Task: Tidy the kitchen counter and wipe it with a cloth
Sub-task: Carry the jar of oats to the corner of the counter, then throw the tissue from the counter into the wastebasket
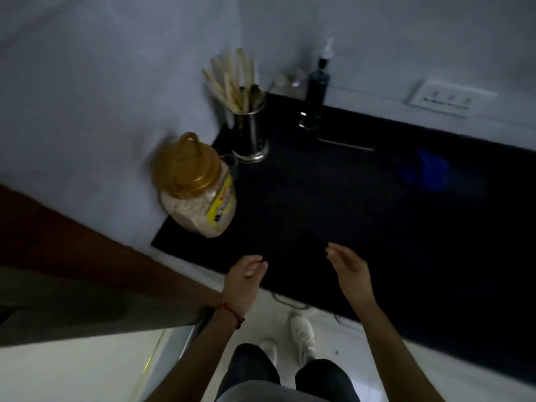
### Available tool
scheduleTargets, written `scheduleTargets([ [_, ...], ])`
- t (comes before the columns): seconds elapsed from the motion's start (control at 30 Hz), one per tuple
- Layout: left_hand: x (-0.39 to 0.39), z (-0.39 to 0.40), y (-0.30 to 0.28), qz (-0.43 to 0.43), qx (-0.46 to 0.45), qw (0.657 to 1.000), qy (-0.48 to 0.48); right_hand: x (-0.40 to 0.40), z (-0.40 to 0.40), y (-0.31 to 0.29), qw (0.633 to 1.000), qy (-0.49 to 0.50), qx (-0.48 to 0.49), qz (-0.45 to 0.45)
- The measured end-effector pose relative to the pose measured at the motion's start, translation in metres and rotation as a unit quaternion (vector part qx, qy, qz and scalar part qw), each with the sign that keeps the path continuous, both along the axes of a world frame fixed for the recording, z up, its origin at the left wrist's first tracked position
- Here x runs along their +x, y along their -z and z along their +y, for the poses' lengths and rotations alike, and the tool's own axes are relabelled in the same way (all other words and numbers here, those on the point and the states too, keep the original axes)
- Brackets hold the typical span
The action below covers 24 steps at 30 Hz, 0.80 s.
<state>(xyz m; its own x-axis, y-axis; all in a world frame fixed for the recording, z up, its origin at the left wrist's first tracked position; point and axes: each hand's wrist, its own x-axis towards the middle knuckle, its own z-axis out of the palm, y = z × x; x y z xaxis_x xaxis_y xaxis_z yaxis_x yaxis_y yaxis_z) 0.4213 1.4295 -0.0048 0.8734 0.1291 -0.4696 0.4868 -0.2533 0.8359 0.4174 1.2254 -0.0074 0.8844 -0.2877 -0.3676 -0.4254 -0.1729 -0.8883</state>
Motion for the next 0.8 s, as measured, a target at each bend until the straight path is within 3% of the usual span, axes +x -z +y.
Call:
scheduleTargets([
  [0.17,-0.02,-0.05,-0.001,0.01,-0.001,0.984,0.18,-0.103,-0.051,-0.001,0.986,0.165,0.009,-0.003],
  [0.37,-0.057,-0.124,0.008,0.018,0.026,0.93,0.367,-0.238,-0.1,0.016,0.938,0.341,0.004,0.058],
  [0.63,-0.185,-0.255,0.032,0.051,0.096,0.816,0.568,-0.458,-0.139,0.059,0.84,0.522,0.075,0.127],
  [0.8,-0.305,-0.342,0.049,0.078,0.117,0.732,0.667,-0.587,-0.148,0.082,0.754,0.631,0.119,0.139],
])
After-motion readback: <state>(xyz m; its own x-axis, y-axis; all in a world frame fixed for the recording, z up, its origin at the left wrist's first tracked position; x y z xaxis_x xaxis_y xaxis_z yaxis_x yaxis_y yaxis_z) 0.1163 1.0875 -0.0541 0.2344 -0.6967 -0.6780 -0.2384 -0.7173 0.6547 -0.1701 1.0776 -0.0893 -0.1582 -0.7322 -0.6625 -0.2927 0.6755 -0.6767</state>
